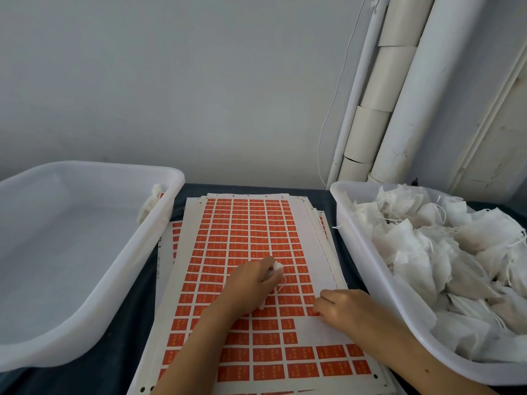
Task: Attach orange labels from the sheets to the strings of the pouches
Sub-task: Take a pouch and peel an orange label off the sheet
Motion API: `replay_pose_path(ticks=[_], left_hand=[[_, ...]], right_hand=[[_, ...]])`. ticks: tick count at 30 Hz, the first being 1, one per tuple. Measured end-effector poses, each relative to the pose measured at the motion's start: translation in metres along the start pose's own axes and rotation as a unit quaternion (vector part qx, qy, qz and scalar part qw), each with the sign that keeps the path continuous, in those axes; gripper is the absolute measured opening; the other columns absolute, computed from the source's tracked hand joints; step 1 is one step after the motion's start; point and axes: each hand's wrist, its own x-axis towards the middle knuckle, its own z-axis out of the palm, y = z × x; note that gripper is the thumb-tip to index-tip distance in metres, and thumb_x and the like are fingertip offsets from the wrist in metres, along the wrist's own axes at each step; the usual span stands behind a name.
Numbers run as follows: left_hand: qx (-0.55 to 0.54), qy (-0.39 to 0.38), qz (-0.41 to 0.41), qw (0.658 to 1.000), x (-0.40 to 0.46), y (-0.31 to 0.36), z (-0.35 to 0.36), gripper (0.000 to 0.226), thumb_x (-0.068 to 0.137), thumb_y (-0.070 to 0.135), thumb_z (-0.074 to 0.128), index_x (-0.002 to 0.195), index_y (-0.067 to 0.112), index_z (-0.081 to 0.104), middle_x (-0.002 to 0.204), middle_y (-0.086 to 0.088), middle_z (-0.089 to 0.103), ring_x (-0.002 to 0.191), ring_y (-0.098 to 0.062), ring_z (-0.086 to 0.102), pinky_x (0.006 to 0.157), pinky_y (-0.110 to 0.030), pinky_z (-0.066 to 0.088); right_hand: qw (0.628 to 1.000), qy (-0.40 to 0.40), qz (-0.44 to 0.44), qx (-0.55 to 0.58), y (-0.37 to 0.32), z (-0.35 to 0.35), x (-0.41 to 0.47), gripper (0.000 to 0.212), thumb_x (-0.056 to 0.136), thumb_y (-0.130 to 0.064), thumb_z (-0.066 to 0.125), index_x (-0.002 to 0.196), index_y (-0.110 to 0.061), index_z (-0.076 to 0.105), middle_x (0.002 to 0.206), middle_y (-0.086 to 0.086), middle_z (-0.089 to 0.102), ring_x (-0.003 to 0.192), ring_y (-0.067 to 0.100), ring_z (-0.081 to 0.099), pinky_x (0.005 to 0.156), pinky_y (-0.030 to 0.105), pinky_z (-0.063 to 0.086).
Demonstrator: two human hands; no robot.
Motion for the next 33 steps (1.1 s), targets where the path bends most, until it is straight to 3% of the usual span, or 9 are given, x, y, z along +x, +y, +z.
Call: replay_pose_path(ticks=[10, 16, 17, 19, 21, 24, 33], left_hand=[[-0.002, 0.000, 0.003, 1.000, 0.000, 0.000, 0.000, 0.017, 0.097, 0.045, 0.040, 0.090, 0.032, 0.048, 0.076, 0.018, 0.055, 0.065, -0.004, 0.055, 0.057, -0.013, 0.037], [0.000, 0.000, 0.001, 1.000, 0.001, -0.001, 0.001, 0.016, 0.097, 0.046, 0.040, 0.092, 0.033, 0.048, 0.076, 0.019, 0.055, 0.067, -0.004, 0.057, 0.057, -0.013, 0.037], [-0.001, 0.000, 0.000, 1.000, 0.001, -0.001, 0.001, 0.016, 0.097, 0.046, 0.040, 0.091, 0.033, 0.048, 0.076, 0.019, 0.055, 0.067, -0.004, 0.056, 0.057, -0.012, 0.037], [-0.002, 0.000, 0.000, 1.000, 0.001, 0.000, 0.001, 0.017, 0.097, 0.046, 0.040, 0.091, 0.032, 0.048, 0.076, 0.019, 0.055, 0.067, -0.004, 0.056, 0.057, -0.013, 0.036], [-0.001, -0.001, 0.001, 1.000, 0.001, -0.001, 0.001, 0.017, 0.097, 0.045, 0.040, 0.091, 0.032, 0.048, 0.076, 0.018, 0.055, 0.067, -0.005, 0.056, 0.058, -0.013, 0.037], [-0.001, -0.001, 0.004, 1.000, 0.001, -0.001, 0.001, 0.017, 0.097, 0.045, 0.040, 0.091, 0.032, 0.048, 0.075, 0.018, 0.054, 0.066, -0.004, 0.055, 0.058, -0.014, 0.037], [-0.001, 0.001, 0.004, 1.000, 0.001, -0.001, 0.001, 0.016, 0.097, 0.045, 0.040, 0.091, 0.032, 0.048, 0.075, 0.020, 0.053, 0.066, -0.004, 0.055, 0.057, -0.013, 0.036]], right_hand=[[0.999, -0.010, 0.032, 0.031, -0.006, -0.008, -0.001, 0.044, 0.097, -0.038, 0.042, 0.138, -0.024, 0.038, 0.139, -0.008, 0.047, 0.119, 0.010, 0.053, 0.107, 0.025, 0.038], [1.000, -0.010, 0.018, -0.013, -0.006, -0.008, -0.003, 0.045, 0.097, -0.032, 0.045, 0.140, -0.022, 0.037, 0.140, -0.003, 0.045, 0.121, 0.013, 0.050, 0.108, 0.027, 0.035], [0.999, 0.009, 0.003, -0.038, -0.008, -0.008, -0.004, 0.047, 0.092, -0.032, 0.054, 0.136, -0.020, 0.043, 0.135, -0.002, 0.051, 0.116, 0.013, 0.055, 0.103, 0.027, 0.041], [0.994, 0.080, -0.035, -0.068, -0.006, -0.007, -0.006, 0.052, 0.061, -0.040, 0.084, 0.106, -0.021, 0.069, 0.100, -0.006, 0.070, 0.080, 0.006, 0.068, 0.074, 0.020, 0.056], [0.990, 0.118, -0.045, -0.065, -0.006, -0.005, -0.007, 0.056, 0.032, -0.049, 0.091, 0.081, -0.025, 0.075, 0.074, -0.013, 0.071, 0.054, 0.001, 0.064, 0.051, 0.013, 0.053], [0.986, 0.142, -0.051, -0.072, -0.004, -0.003, -0.007, 0.056, 0.028, -0.050, 0.091, 0.077, -0.027, 0.074, 0.069, -0.015, 0.069, 0.050, 0.000, 0.063, 0.049, 0.012, 0.051], [0.984, 0.179, -0.010, -0.005, -0.004, 0.000, -0.003, 0.051, 0.039, -0.048, 0.089, 0.083, -0.027, 0.073, 0.067, -0.016, 0.069, 0.046, 0.001, 0.062, 0.046, 0.011, 0.051]])
